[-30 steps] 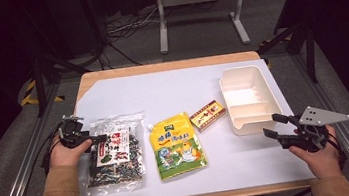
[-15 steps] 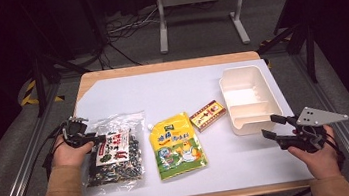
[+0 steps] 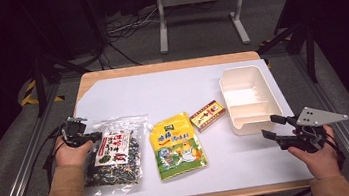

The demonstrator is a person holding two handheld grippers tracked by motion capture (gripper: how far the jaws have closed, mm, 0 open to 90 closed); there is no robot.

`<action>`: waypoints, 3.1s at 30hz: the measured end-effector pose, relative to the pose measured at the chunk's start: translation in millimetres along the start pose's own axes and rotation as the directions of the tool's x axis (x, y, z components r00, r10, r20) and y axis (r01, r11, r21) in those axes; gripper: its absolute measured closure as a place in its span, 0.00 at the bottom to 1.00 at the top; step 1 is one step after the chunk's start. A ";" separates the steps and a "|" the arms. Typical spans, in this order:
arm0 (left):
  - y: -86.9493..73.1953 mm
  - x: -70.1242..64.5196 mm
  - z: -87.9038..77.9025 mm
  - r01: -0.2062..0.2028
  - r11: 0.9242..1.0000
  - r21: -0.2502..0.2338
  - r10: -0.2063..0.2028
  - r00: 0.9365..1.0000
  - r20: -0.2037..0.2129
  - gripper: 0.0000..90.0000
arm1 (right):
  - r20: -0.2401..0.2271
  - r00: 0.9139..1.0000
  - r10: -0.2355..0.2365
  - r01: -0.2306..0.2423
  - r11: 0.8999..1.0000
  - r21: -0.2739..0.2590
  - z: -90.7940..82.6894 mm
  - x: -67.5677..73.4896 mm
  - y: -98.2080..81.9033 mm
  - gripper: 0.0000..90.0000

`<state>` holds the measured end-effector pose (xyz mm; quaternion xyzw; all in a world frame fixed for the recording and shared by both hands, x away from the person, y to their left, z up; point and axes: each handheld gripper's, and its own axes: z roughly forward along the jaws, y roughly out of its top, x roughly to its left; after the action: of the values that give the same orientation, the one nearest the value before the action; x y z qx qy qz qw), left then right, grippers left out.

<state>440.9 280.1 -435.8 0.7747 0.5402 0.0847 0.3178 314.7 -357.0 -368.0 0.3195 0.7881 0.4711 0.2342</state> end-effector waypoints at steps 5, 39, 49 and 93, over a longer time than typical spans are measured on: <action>0.9 -1.3 -5.9 0.003 1.000 -0.025 -0.003 1.000 0.004 0.97 | 0.001 1.000 -0.002 0.002 1.000 0.001 -0.1 -0.3 0.0 0.43; 9.6 -50.7 -130.8 -0.184 0.903 -0.389 0.203 0.979 0.007 0.97 | -0.009 1.000 0.005 -0.005 1.000 -0.006 -1.2 1.7 3.4 0.46; 8.5 -72.7 -152.8 -0.257 0.862 -0.437 0.277 0.961 -0.017 0.97 | -0.025 1.000 0.007 -0.006 1.000 0.007 -0.4 3.6 4.9 0.49; 34.8 -165.3 -150.5 -0.305 0.650 -0.696 0.491 0.868 0.078 0.97 | -0.243 0.958 -0.152 0.171 0.984 0.057 61.2 78.5 111.5 0.53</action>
<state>330.2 185.7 -262.6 0.7141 0.2424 0.2368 0.6126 333.4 -224.6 -301.2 0.2042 0.8515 0.4546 0.1633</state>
